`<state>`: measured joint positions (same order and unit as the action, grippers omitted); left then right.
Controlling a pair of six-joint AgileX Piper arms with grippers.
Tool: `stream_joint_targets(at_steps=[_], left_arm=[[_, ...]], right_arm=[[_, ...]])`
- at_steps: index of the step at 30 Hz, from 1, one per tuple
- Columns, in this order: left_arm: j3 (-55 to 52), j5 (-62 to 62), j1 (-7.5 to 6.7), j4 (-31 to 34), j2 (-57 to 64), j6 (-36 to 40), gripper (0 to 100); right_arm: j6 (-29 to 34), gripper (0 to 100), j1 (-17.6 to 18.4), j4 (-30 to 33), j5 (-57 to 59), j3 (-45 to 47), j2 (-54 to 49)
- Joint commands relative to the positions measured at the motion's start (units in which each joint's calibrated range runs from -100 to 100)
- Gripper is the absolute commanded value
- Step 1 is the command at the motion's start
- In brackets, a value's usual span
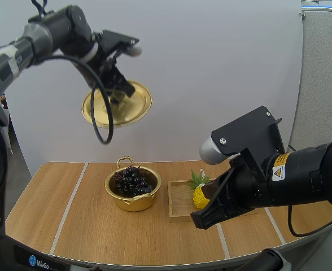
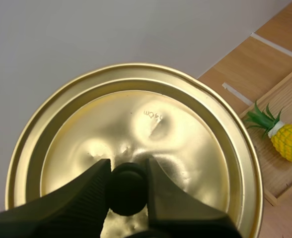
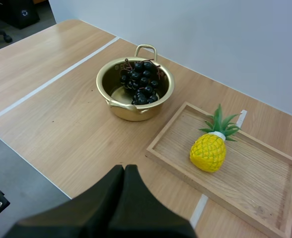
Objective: Open the pot, put the grape inside, and close it
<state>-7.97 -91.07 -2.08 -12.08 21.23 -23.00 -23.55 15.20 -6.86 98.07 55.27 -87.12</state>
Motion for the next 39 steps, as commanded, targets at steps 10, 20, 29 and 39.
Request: stream_joint_targets(at_steps=[10, 20, 29, 39], left_arm=[[-15.3, 17.8, -0.16, -6.0, -2.2, -8.7, 0], [-15.6, 17.8, -0.16, -7.4, -13.2, -11.4, 0], [-15.7, 16.3, -0.16, -7.4, -18.6, -12.1, 0], [-15.7, 16.1, -0.16, -9.8, -21.3, -13.1, 0]], right_arm=[[0.0, 0, -2.8, -0.1, 1.7, 0.1, -0.5], [0.0, 0, -3.2, -0.2, 1.9, 0.1, -2.1], [0.0, 0, -3.2, -0.1, 1.9, 0.1, -3.7], [0.0, 0, -3.2, 0.0, 1.9, 0.1, -3.7]])
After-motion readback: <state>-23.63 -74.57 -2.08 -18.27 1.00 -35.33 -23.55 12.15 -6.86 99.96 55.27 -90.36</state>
